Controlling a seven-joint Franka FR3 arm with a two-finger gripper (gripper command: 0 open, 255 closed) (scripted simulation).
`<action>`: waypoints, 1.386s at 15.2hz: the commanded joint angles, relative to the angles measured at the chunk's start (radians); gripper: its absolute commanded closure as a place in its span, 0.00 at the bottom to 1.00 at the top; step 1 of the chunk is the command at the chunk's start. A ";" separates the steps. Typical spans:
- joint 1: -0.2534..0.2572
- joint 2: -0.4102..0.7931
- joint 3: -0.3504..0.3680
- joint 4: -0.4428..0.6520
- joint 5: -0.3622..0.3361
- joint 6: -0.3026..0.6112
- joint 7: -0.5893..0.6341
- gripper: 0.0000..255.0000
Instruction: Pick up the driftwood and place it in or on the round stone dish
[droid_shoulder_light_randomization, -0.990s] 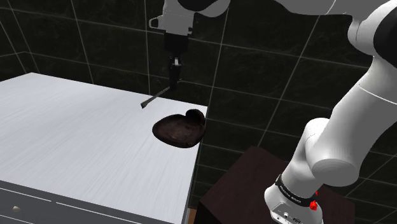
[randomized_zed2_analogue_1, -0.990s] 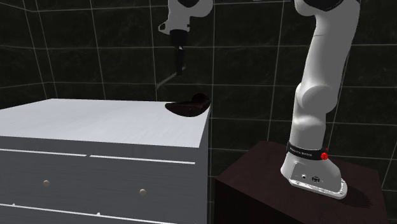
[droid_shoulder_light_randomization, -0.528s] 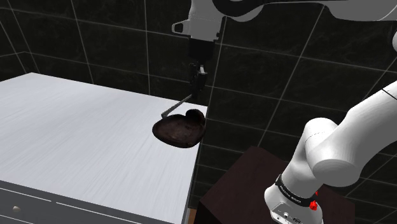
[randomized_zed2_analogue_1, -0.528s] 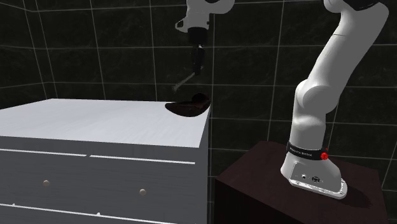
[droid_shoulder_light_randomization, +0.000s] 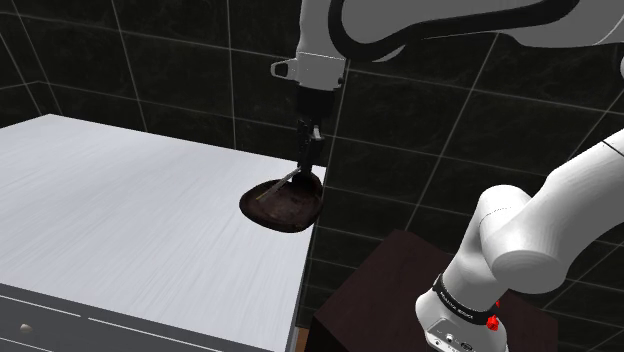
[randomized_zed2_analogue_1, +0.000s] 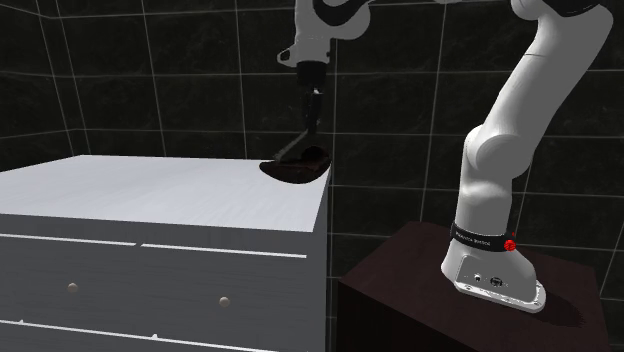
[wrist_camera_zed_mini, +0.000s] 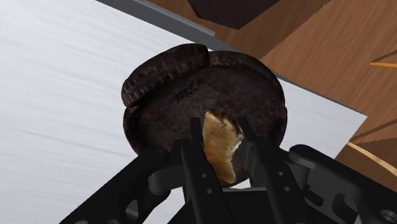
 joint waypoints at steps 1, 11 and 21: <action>0.000 0.004 0.000 -0.023 0.001 0.027 -0.004 1.00; 0.001 0.015 0.004 -0.082 0.005 0.097 -0.011 1.00; -0.003 0.006 -0.003 -0.023 -0.001 0.028 -0.010 0.00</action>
